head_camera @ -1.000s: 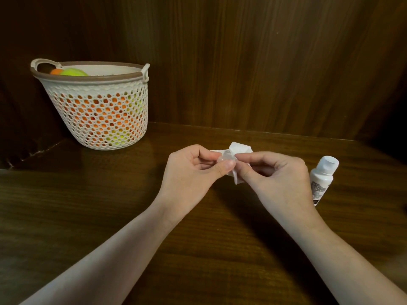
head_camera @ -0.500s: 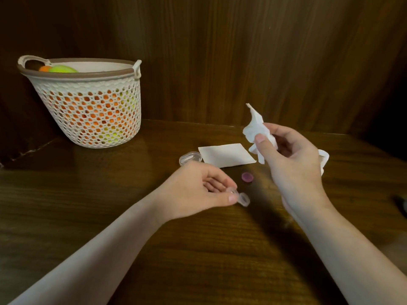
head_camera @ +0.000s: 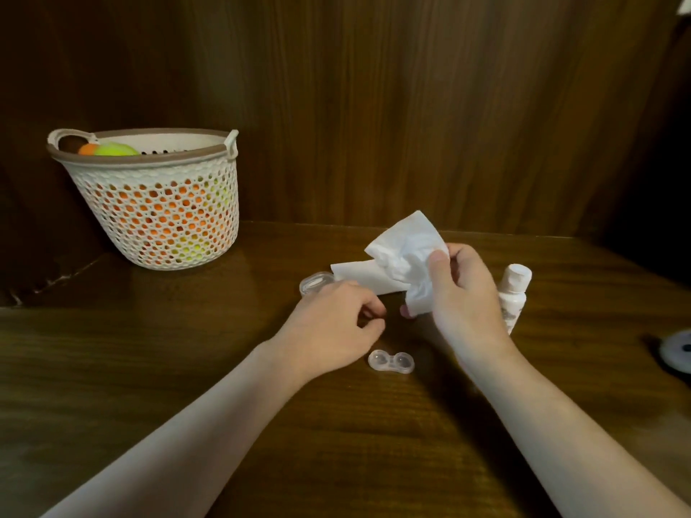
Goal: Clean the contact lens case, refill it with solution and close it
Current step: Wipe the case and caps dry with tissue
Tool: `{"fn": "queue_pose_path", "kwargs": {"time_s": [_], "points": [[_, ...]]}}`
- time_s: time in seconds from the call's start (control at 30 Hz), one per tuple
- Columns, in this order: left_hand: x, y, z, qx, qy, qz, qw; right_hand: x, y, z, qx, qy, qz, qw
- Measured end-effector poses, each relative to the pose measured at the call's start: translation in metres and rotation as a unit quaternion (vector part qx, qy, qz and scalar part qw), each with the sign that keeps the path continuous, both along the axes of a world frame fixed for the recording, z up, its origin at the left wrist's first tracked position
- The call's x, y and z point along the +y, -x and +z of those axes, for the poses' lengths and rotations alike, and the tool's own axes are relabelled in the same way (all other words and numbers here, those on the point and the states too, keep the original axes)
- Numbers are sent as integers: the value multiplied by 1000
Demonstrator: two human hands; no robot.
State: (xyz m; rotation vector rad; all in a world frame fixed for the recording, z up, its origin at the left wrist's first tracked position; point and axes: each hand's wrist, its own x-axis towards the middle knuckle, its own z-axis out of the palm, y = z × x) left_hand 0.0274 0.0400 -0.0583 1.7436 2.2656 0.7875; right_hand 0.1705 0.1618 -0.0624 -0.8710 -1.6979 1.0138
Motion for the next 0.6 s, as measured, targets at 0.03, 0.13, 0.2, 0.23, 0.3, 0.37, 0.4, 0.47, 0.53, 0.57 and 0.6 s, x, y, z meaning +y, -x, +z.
{"fn": "queue_pose_path", "kwargs": {"time_s": [0.03, 0.13, 0.2, 0.23, 0.3, 0.37, 0.4, 0.47, 0.53, 0.57, 0.6], "points": [[7, -4, 4, 17, 1, 4, 1000, 0, 1, 0, -3, -16, -15, 1000], [27, -13, 13, 7, 11, 9, 1000, -3, 2, -1, 3, -40, -38, 998], [39, -18, 15, 14, 31, 4, 999, -7, 2, 1, 25, -69, -36, 997], [43, -21, 14, 29, 40, 3, 999, -9, 1, 2, 33, -95, -32, 994], [50, -24, 14, 45, 54, 6, 998, -11, -2, 5, 30, -152, -39, 987], [57, -25, 12, 22, 52, 1, 998, -11, -5, 6, 15, -196, -53, 979], [59, -25, 12, 9, 52, 0, 999, -10, -5, 6, 8, -206, -59, 977], [60, -23, 15, -14, 54, 6, 998, -6, -4, 4, -9, -212, -71, 975], [53, -19, 16, -44, 42, 18, 998, -4, -3, 2, -25, -218, -81, 972], [46, -16, 15, -52, 26, 28, 998, -2, -3, 2, -39, -224, -83, 970], [38, -12, 15, -57, 8, 40, 998, -1, -3, 1, -63, -229, -83, 968]]}}
